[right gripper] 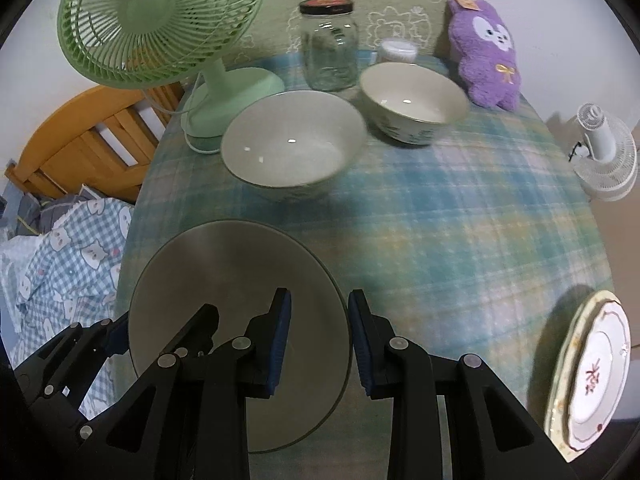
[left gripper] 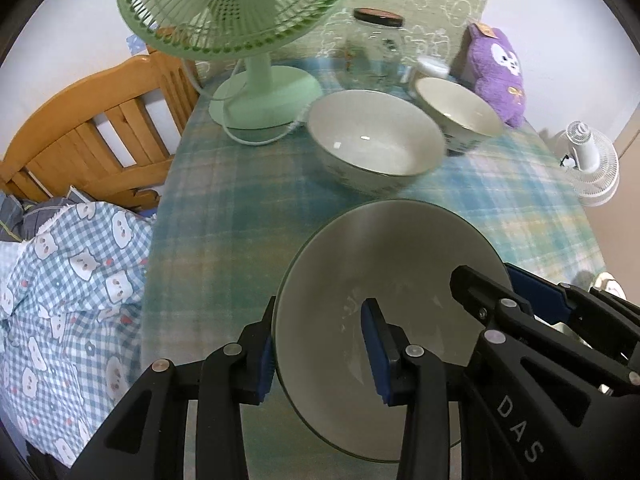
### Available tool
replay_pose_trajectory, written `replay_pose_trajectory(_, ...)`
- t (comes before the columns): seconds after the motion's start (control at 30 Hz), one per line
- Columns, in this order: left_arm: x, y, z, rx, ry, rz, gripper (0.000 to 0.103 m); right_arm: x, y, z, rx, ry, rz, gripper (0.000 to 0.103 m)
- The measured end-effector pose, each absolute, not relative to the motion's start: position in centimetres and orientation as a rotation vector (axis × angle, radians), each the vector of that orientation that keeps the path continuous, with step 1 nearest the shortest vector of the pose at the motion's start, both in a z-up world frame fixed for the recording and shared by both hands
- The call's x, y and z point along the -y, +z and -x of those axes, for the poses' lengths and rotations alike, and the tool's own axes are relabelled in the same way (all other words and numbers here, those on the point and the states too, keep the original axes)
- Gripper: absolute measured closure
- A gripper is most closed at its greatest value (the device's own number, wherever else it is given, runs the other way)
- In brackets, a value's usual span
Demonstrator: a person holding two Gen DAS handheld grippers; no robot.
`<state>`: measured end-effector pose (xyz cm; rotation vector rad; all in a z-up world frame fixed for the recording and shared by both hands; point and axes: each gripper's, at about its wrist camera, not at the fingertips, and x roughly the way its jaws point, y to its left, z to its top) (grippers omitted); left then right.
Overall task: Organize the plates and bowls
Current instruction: 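Carry the cream bowl to the plate stack and lower it on top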
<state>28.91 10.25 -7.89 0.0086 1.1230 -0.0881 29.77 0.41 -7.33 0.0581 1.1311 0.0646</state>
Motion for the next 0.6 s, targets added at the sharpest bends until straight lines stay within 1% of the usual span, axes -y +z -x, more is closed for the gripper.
replay_pose_trajectory(0.37, -4.1, -6.6, -24.4, -1.099, -0.075, 0.011, 0.065, 6.2, -5.7, -24.9, -1.1, 0.083, -0.021, 0.07)
replay_pose_trajectory(0.6, -0.3, -7.6, -21.8, -1.122, -0.073, 0.018, 0.065, 10.0, -6.7, -22.6, -1.123, 0.087, -0.011, 0.07)
